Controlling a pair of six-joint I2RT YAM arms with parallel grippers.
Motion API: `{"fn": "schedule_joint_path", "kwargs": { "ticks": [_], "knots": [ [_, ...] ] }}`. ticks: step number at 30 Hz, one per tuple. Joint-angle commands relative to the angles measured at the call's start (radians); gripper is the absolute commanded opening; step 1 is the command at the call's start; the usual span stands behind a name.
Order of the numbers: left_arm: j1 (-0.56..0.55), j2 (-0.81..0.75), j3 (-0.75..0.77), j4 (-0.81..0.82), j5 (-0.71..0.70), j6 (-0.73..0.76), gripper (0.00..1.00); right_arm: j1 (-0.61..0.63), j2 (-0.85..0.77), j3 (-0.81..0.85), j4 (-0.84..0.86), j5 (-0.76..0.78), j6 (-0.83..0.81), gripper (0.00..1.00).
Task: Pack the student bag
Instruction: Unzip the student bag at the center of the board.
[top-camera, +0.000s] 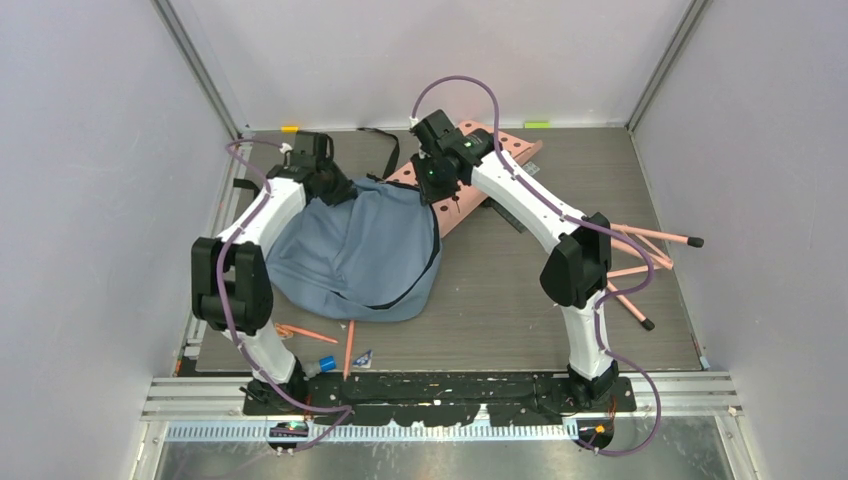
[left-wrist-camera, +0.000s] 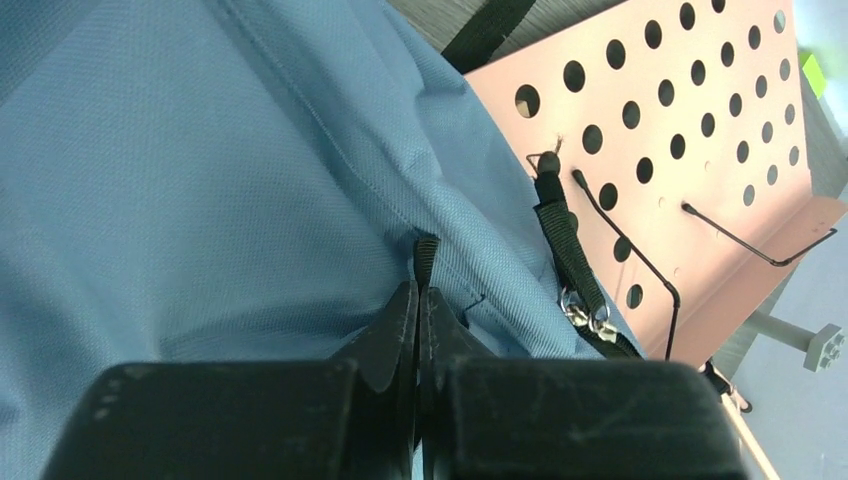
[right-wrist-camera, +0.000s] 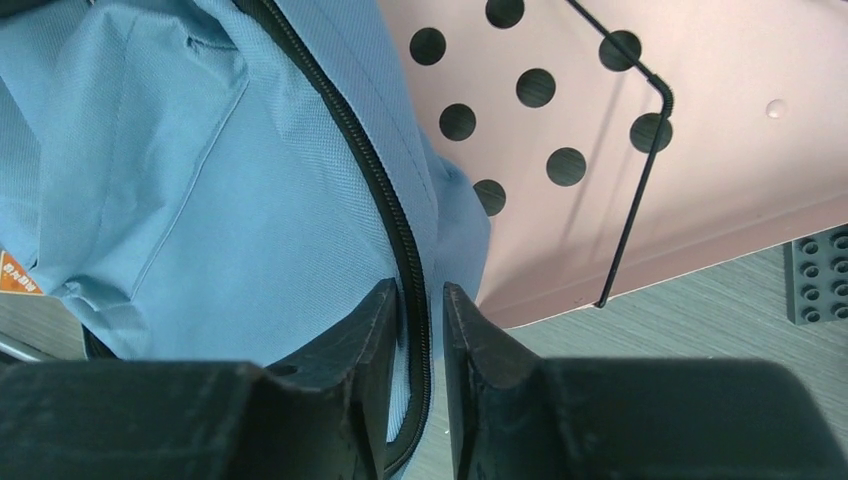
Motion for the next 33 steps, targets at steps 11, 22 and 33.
{"fn": "schedule_joint_path", "kwargs": {
  "ticks": [11,22,33],
  "knots": [
    [0.005,-0.278,-0.248,0.161,-0.057,-0.087,0.0,-0.012,-0.059,0.131,0.213,-0.135,-0.098,0.61],
    [0.005,-0.321,-0.277,0.15,-0.055,-0.088,0.0,0.005,0.051,0.122,0.449,-0.456,-0.244,0.58],
    [0.005,-0.33,-0.306,0.153,-0.027,-0.096,0.0,0.017,0.177,0.203,0.408,-0.531,-0.321,0.53]
  ]
}}
